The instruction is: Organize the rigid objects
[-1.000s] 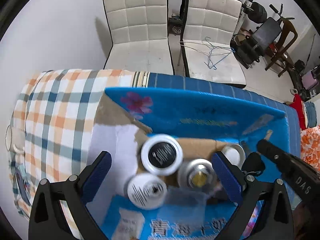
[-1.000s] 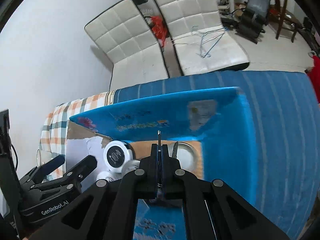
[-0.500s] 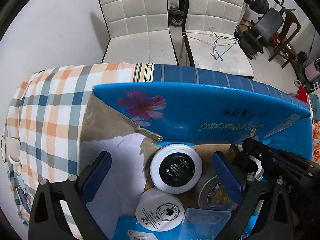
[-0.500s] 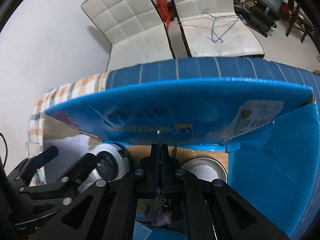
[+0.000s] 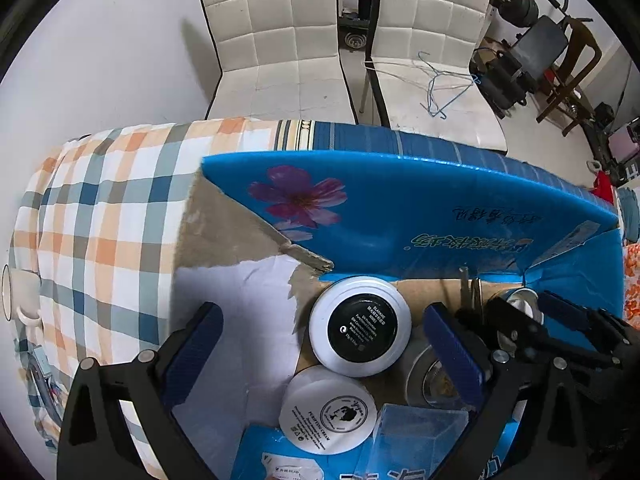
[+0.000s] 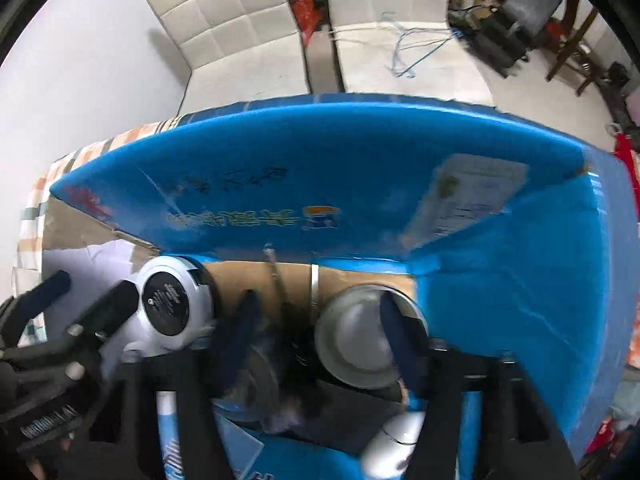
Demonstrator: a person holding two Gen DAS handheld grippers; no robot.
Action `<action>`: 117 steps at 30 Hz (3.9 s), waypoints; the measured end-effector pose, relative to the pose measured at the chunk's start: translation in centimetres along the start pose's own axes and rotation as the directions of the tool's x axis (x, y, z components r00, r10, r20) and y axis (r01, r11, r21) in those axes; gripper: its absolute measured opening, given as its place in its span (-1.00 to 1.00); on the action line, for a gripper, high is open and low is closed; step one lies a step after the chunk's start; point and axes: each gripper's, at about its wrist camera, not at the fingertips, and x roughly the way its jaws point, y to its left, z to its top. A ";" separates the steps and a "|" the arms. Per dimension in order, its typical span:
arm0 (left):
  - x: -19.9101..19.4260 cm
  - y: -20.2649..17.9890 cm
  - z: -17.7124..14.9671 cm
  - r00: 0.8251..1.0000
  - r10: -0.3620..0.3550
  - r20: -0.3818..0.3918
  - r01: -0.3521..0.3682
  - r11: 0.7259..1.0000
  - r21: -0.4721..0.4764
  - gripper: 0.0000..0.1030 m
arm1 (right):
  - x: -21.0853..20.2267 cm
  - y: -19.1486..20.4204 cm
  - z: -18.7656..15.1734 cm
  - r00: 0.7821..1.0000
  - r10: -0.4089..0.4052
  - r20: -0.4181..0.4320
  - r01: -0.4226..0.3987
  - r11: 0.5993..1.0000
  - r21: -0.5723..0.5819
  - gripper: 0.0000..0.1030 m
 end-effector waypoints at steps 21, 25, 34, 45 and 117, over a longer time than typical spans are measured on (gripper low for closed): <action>-12.9 -0.5 -5.6 0.992 -0.012 0.126 0.010 1.000 0.017 0.99 | -14.3 -0.5 -8.0 0.990 -0.053 0.132 0.055 0.998 -0.008 0.80; -17.9 -0.5 -7.1 0.980 -0.032 0.196 0.030 0.999 0.014 0.99 | -19.9 -0.6 -10.0 0.980 -0.030 0.197 0.031 0.999 -0.005 0.83; -26.9 -1.1 -10.8 0.953 -0.037 0.300 0.032 0.999 0.022 0.99 | -30.3 -0.8 -15.5 0.953 -0.013 0.303 0.010 1.000 0.011 0.88; -30.6 -1.8 -14.3 0.949 -0.043 0.314 0.038 0.999 0.024 0.99 | -36.4 -0.7 -20.7 0.936 -0.017 0.351 0.027 0.999 -0.023 0.88; -28.5 -0.4 -16.2 0.961 -0.011 0.277 0.015 1.000 -0.013 0.99 | -36.0 -1.8 -20.7 0.924 -0.118 0.364 0.120 0.993 0.017 0.88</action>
